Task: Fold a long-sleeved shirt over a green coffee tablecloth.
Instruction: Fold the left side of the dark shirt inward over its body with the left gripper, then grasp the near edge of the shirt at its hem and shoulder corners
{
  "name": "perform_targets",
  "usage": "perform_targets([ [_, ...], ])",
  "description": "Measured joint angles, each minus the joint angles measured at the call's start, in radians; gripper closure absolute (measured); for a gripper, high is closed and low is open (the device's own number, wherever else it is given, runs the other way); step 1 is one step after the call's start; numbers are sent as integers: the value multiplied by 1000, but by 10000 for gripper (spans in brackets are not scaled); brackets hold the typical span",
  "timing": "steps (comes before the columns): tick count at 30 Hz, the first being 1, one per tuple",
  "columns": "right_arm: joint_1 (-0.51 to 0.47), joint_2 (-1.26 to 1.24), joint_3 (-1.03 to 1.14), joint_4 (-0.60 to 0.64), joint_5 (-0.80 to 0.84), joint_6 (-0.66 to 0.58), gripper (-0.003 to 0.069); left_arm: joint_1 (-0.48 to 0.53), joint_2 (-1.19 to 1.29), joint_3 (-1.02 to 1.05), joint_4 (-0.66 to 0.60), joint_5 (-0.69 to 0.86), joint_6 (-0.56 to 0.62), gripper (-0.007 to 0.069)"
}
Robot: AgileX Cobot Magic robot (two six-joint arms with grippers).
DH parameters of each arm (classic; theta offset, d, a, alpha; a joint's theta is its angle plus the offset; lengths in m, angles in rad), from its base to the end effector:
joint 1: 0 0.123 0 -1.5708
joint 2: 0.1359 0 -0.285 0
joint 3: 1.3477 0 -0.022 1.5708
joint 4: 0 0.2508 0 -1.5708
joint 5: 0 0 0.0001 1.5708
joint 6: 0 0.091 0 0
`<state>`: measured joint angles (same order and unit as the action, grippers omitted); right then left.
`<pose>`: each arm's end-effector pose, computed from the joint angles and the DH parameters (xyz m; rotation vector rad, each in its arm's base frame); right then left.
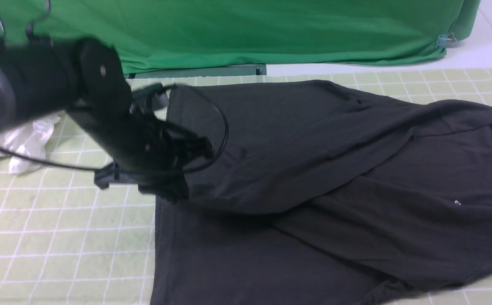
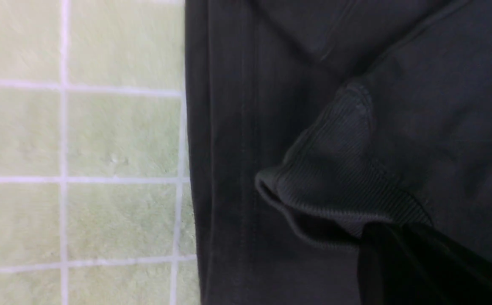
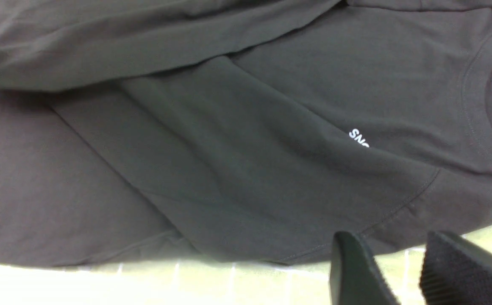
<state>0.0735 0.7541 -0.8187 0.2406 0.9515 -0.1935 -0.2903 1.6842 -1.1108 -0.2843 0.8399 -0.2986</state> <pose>0.1266 0.0270 0.3409 -0.2423 2.3379 0.2404 0.3065 -0.1114 0.2155 -0.2542 2.9344 -0.4371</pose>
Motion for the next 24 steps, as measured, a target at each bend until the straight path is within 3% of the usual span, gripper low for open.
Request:
perform_targets([
  [8,0,11,0,0,3,0,421,0,-8,39,-5,-22,29,473],
  [10,0,11,0,0,3,0,421,0,-24,20,11,14,33,377],
  [14,0,11,0,0,3,0,421,0,-55,-60,79,123,42,273],
  [20,0,11,0,0,3,0,421,-1,-135,-128,100,333,114,207],
  [24,0,11,0,0,3,0,421,-35,-215,-29,64,350,121,212],
])
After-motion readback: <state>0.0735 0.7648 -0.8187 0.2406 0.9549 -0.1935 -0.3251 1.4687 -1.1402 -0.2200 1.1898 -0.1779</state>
